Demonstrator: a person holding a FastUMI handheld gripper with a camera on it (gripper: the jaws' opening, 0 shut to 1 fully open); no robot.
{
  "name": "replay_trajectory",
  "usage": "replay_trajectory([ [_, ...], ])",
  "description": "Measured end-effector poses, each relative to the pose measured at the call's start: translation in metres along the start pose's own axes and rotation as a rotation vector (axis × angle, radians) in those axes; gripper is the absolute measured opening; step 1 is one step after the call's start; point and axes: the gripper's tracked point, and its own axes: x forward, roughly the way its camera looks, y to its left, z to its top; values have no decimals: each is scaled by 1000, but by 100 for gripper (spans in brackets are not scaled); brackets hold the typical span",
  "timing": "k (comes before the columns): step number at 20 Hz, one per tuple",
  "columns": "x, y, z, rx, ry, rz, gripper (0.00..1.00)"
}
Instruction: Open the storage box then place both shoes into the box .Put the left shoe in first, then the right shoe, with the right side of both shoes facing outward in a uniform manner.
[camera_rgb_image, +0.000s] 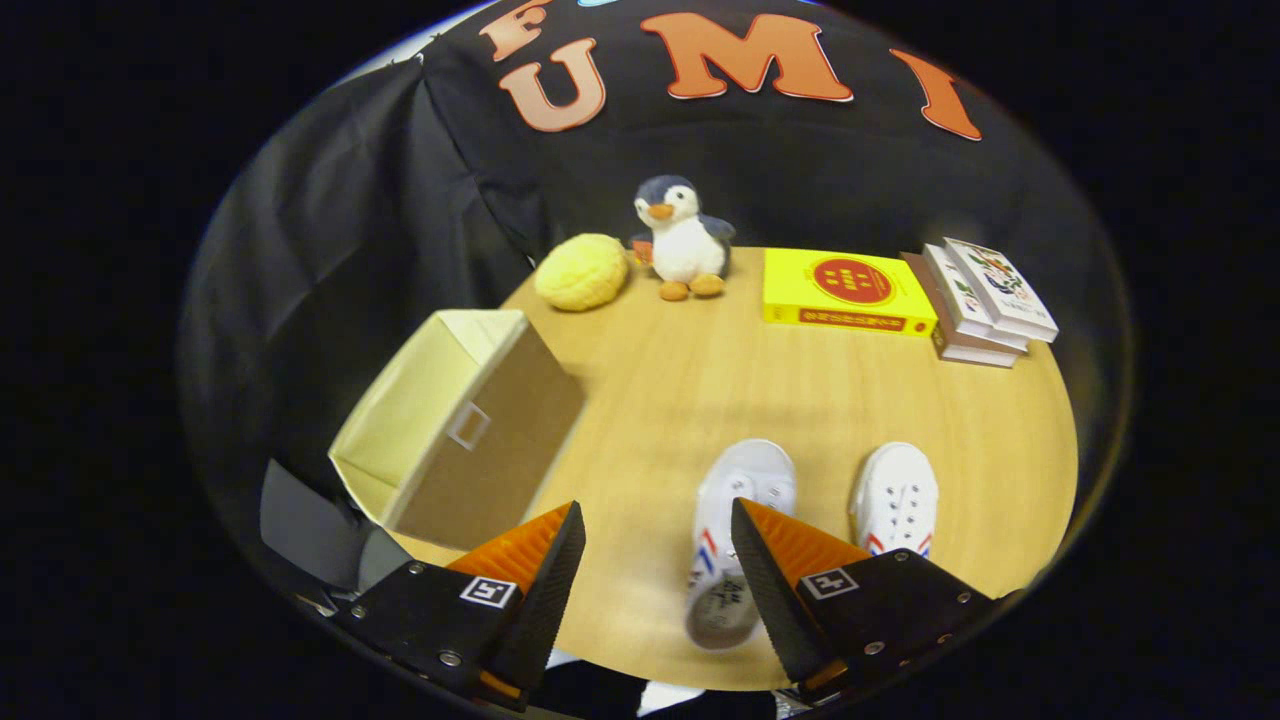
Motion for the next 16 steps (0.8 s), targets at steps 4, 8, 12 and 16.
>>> replay_trajectory([
  [4, 3, -35, -48, 12, 69, -68, 79],
  [8, 10, -49, -79, -21, 125, -86, 74],
  [12, 28, -51, -97, -34, 180, -93, 63],
  [16, 47, -64, -104, -135, 204, -174, 50],
])
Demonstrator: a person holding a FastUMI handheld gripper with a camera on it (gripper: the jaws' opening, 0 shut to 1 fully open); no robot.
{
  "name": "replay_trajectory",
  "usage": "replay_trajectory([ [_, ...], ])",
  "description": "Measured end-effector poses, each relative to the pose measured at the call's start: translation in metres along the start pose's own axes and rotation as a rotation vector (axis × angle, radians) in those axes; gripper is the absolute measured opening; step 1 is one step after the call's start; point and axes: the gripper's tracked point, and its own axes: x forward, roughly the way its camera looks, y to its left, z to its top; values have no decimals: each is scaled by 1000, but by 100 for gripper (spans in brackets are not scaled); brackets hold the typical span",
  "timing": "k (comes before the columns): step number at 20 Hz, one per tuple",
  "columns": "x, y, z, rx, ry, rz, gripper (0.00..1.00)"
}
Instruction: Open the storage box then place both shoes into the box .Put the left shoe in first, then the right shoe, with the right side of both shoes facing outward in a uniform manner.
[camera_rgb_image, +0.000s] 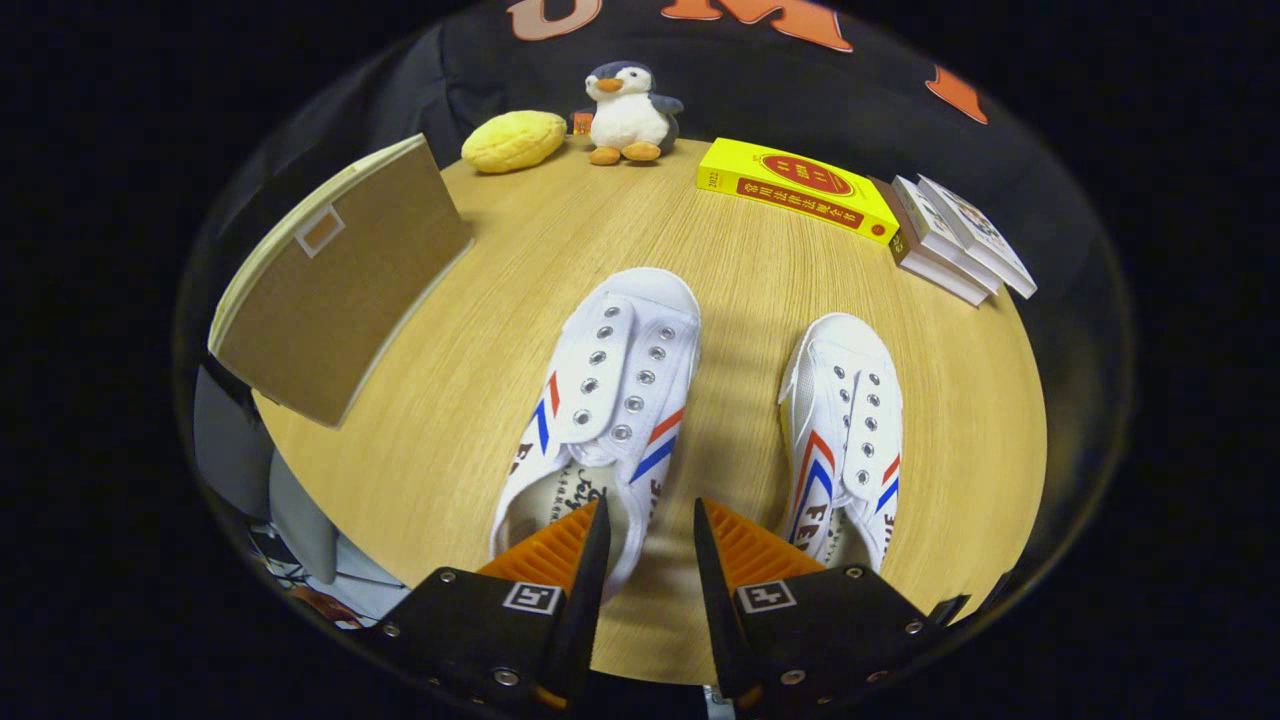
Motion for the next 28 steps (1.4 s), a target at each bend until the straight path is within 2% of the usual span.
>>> replay_trajectory([
  [4, 11, 4, 10, 56, -32, 5, 36],
  [7, 13, 8, 14, 64, -52, -8, 15],
  [13, 12, 4, 21, 133, -143, -14, 4],
  [16, 19, -9, 28, 131, -160, -44, 3],
  [19, 24, -9, 31, 117, -190, -5, 3],
  [23, 29, -11, 38, 43, -235, 10, 14],
  [28, 40, -11, 51, 76, -226, 39, 17],
])
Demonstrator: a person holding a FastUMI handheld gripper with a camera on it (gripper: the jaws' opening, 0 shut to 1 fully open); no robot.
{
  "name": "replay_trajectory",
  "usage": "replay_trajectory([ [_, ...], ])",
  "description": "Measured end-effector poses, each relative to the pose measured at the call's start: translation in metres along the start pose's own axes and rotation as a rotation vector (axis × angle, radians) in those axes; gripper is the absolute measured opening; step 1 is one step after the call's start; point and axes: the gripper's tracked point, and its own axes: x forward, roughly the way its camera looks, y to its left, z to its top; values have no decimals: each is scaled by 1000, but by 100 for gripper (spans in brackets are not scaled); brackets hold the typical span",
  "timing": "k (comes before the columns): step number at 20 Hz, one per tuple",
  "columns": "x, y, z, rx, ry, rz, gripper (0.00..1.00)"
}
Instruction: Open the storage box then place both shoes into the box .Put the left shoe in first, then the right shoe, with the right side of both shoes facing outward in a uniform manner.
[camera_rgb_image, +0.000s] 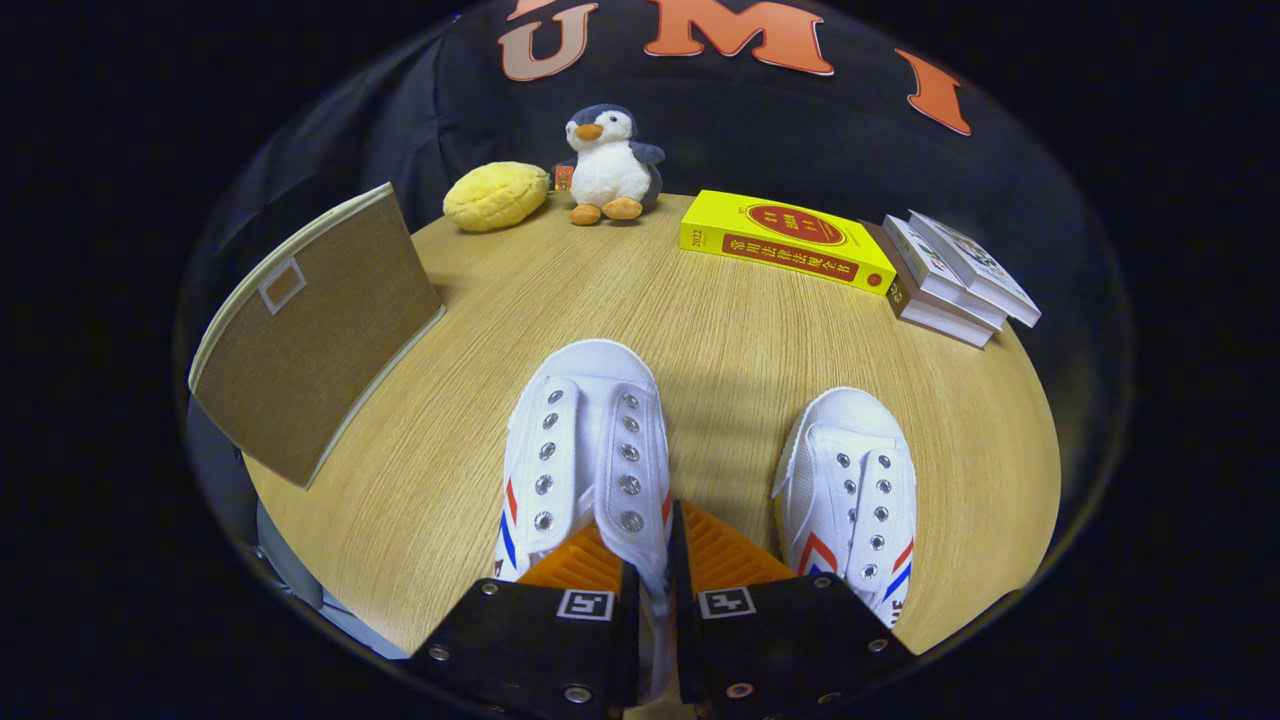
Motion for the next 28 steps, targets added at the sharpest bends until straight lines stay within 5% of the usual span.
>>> replay_trajectory([
  [8, -12, 9, 13, 79, 5, 71, 1],
  [20, -87, 56, 89, 247, -46, 125, 1],
  [28, -127, 145, 168, 303, -65, 204, 1],
])
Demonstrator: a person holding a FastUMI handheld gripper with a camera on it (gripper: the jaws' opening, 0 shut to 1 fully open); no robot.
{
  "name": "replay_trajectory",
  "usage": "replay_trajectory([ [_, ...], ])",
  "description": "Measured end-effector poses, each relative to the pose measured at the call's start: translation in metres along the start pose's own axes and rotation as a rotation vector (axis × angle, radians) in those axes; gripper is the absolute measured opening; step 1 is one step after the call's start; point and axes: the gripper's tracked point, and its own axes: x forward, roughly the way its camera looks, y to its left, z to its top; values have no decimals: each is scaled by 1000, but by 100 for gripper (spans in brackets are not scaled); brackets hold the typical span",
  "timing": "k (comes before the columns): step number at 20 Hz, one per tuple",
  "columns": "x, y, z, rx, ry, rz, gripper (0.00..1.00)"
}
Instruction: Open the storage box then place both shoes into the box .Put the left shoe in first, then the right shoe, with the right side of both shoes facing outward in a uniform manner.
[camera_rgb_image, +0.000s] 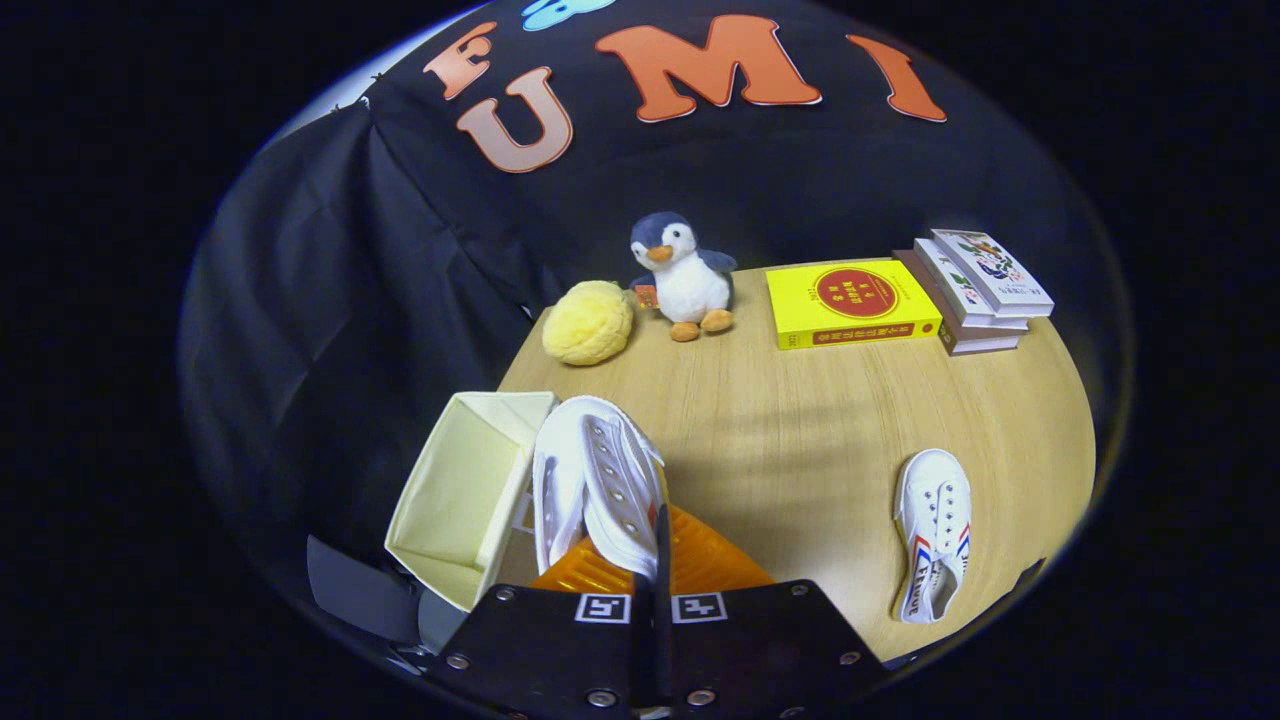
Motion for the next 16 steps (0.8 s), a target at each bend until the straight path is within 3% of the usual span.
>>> replay_trajectory([
  [8, 55, 107, 2, 47, 72, 32, 1],
  [16, 120, 148, -25, 123, 176, -64, 1],
])
